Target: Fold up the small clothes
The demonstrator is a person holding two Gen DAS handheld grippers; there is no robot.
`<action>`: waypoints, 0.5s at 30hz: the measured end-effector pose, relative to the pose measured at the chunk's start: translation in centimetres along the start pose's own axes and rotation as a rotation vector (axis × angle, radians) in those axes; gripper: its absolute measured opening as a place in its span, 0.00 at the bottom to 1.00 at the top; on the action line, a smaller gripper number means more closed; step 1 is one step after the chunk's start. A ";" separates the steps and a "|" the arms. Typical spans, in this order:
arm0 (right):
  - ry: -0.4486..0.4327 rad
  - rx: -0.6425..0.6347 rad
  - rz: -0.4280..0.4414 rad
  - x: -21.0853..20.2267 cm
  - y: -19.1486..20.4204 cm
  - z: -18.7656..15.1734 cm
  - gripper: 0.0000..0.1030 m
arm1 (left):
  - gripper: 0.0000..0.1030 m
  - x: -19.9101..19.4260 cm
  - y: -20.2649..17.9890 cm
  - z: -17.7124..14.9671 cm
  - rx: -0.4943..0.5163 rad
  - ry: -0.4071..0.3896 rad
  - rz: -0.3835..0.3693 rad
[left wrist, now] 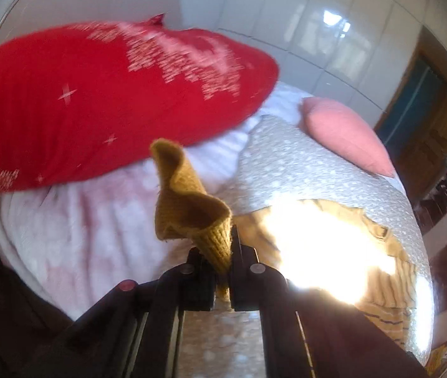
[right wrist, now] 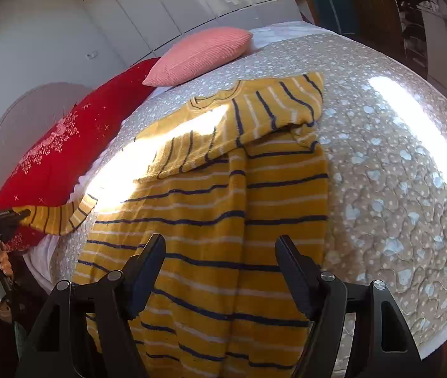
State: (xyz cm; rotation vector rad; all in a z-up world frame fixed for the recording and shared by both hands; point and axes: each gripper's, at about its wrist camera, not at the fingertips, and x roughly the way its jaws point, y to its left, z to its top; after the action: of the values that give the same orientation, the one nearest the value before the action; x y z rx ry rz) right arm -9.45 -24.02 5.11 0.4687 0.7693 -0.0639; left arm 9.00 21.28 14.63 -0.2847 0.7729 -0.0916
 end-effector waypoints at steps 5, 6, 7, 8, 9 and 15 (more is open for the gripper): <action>-0.018 0.069 0.020 -1.0 -2.7 -1.3 0.74 | 0.05 0.5 -12.9 0.8 0.169 0.029 -0.185; -0.021 0.077 0.018 -1.2 -3.0 -1.6 0.74 | 0.05 0.9 -15.4 0.5 0.201 0.044 -0.222; -0.026 0.083 0.013 -1.5 -3.3 -1.9 0.74 | 0.05 1.4 -18.2 0.0 0.235 0.063 -0.258; -0.031 0.086 0.006 -1.8 -3.7 -2.1 0.74 | 0.05 2.0 -20.6 -0.7 0.268 0.080 -0.287; -0.036 0.086 -0.004 -2.1 -3.9 -2.3 0.74 | 0.05 2.7 -23.2 -1.5 0.302 0.099 -0.313; -0.050 0.092 -0.064 -3.8 -6.1 -3.6 0.74 | 0.05 8.3 -35.0 -8.0 0.429 0.270 -0.431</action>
State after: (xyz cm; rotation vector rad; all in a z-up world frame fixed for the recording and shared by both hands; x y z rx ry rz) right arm -15.93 -28.39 3.17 0.5284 0.7342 -0.1708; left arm 10.14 -15.58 13.65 -0.0245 0.9263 -0.7057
